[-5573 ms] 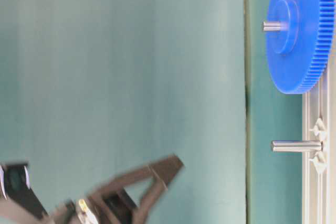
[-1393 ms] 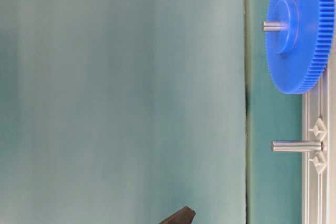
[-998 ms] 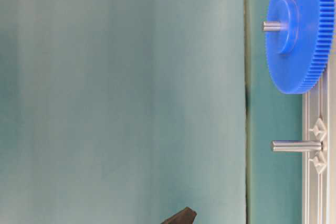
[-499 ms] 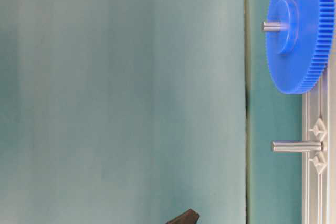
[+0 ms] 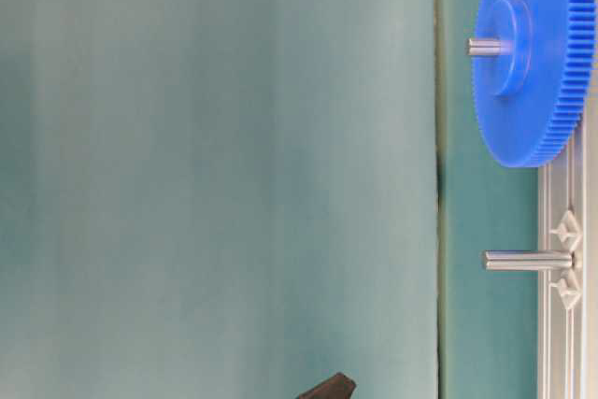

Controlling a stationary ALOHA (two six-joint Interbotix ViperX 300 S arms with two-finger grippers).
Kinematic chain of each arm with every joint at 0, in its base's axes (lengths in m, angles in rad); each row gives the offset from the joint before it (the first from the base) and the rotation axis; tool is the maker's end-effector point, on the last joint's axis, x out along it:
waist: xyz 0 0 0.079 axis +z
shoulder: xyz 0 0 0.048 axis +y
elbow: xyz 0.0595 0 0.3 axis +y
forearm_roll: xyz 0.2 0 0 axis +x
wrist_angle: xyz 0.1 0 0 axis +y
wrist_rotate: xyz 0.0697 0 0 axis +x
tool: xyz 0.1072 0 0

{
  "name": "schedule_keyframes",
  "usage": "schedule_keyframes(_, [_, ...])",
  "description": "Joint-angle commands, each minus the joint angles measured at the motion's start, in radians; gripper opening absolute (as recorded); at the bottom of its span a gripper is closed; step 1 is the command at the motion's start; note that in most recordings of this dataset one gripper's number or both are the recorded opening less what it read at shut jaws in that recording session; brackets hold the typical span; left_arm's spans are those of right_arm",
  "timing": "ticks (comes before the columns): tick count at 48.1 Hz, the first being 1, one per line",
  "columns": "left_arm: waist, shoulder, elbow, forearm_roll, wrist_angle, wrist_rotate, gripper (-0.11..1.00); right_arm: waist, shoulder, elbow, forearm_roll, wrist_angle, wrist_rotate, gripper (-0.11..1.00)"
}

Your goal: Insert the large gear onto the shaft.

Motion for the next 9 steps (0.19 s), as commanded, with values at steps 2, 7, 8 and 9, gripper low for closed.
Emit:
schedule_keyframes(2, [0.002, -0.008, -0.012, 0.002, -0.003, -0.002, 0.88, -0.003, 0.014, -0.011, 0.0, -0.009, 0.008, 0.08])
schedule_keyframes(7, [0.002, -0.008, -0.012, 0.002, -0.005, -0.002, 0.88, -0.002, 0.014, -0.009, 0.0, -0.009, 0.008, 0.08])
schedule_keyframes(8, [0.002, -0.008, -0.011, 0.002, -0.003, -0.002, 0.88, -0.003, 0.014, -0.011, 0.0, -0.009, 0.008, 0.08])
schedule_keyframes(9, [0.003, -0.008, -0.011, 0.002, -0.005, -0.002, 0.88, -0.002, 0.014, -0.009, 0.0, -0.009, 0.008, 0.08])
